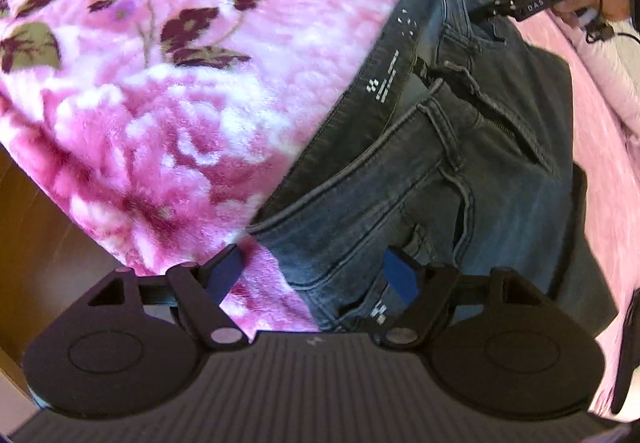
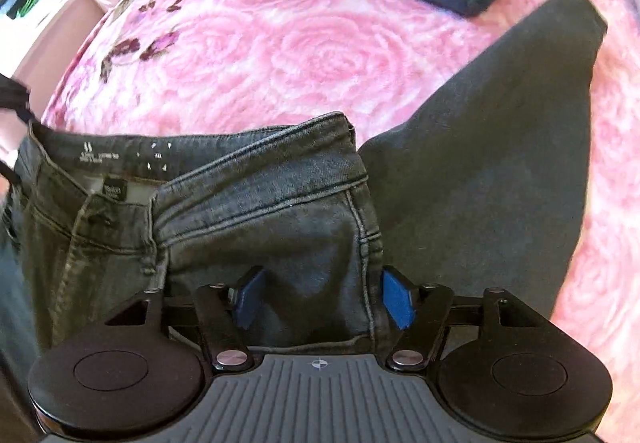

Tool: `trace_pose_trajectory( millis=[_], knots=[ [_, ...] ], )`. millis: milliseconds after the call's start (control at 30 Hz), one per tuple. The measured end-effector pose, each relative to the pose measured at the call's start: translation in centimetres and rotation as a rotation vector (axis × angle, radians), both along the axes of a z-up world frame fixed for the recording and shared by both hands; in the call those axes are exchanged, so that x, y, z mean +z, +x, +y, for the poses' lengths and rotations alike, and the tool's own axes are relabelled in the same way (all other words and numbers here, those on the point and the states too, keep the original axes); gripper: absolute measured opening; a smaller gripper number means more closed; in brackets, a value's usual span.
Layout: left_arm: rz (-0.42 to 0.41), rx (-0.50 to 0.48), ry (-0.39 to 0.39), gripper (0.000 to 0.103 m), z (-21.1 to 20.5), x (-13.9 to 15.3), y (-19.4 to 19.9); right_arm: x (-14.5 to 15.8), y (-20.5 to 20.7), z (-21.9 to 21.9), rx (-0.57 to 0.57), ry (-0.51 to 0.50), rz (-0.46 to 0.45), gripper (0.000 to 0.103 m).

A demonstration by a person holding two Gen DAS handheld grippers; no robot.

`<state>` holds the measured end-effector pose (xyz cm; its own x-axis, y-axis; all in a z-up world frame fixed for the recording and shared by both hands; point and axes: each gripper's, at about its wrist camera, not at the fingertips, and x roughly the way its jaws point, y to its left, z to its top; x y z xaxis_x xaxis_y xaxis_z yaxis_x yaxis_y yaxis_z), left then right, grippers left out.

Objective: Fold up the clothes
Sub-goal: 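Grasp the jeans waistband with the left gripper while the right gripper holds the other waistband side, then lift the jeans by the waistband with both grippers and shake them out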

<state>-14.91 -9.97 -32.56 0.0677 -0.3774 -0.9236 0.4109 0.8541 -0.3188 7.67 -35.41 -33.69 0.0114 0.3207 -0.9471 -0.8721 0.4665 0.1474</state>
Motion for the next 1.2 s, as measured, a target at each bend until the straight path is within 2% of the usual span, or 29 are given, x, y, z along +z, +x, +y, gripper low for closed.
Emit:
trace_pose_trajectory(
  millis=[67,167,300,367,400,467,500,567,700,833,933,1067,1200],
  knots=[
    [0.010,0.027,-0.027,0.074,0.0,0.1,0.0,0.8,0.1,0.1,0.004,-0.006,0.020,0.015],
    [0.011,0.059,-0.033,0.074,0.0,-0.3,-0.1,2.2,0.1,0.0,0.026,0.005,0.043,0.007],
    [0.007,0.082,-0.043,0.079,-0.3,-0.8,-0.1,3.5,-0.7,0.0,0.023,0.009,0.028,0.006],
    [-0.005,0.075,-0.046,0.061,-0.5,-0.4,0.0,4.0,-1.3,0.0,-0.001,0.013,0.010,0.005],
    [-0.012,0.071,-0.048,0.041,-0.5,-0.2,0.0,4.4,-1.7,-0.1,-0.022,0.016,-0.001,0.005],
    [-0.022,0.041,-0.062,0.029,-0.8,0.7,0.3,5.2,-2.5,-0.3,-0.066,0.024,-0.022,0.005],
    [-0.027,0.024,-0.070,0.019,-1.0,1.2,0.5,5.9,-3.0,-0.4,-0.092,0.035,-0.034,0.005],
    [-0.065,-0.018,-0.092,0.013,-1.3,3.0,1.0,8.0,-4.1,-0.9,-0.145,0.057,-0.071,0.005],
    [-0.234,-0.067,-0.143,0.011,-2.2,8.9,3.9,13.1,-7.1,-2.7,-0.269,0.108,-0.165,0.004],
    [-0.447,-0.111,-0.196,0.010,-3.5,15.8,9.5,20.6,-10.7,-5.4,-0.472,0.216,-0.303,0.004],
    [-0.625,-0.160,-0.236,0.010,-5.0,22.1,14.6,26.6,-13.8,-6.5,-0.621,0.315,-0.421,0.004],
    [-0.858,-0.262,-0.286,0.010,-6.7,31.4,21.0,33.3,-17.9,-3.9,-0.750,0.430,-0.578,0.004],
    [-1.036,-0.368,-0.323,0.010,-7.6,40.2,25.6,38.0,-20.7,2.7,-0.820,0.567,-0.699,0.004]
  ],
)
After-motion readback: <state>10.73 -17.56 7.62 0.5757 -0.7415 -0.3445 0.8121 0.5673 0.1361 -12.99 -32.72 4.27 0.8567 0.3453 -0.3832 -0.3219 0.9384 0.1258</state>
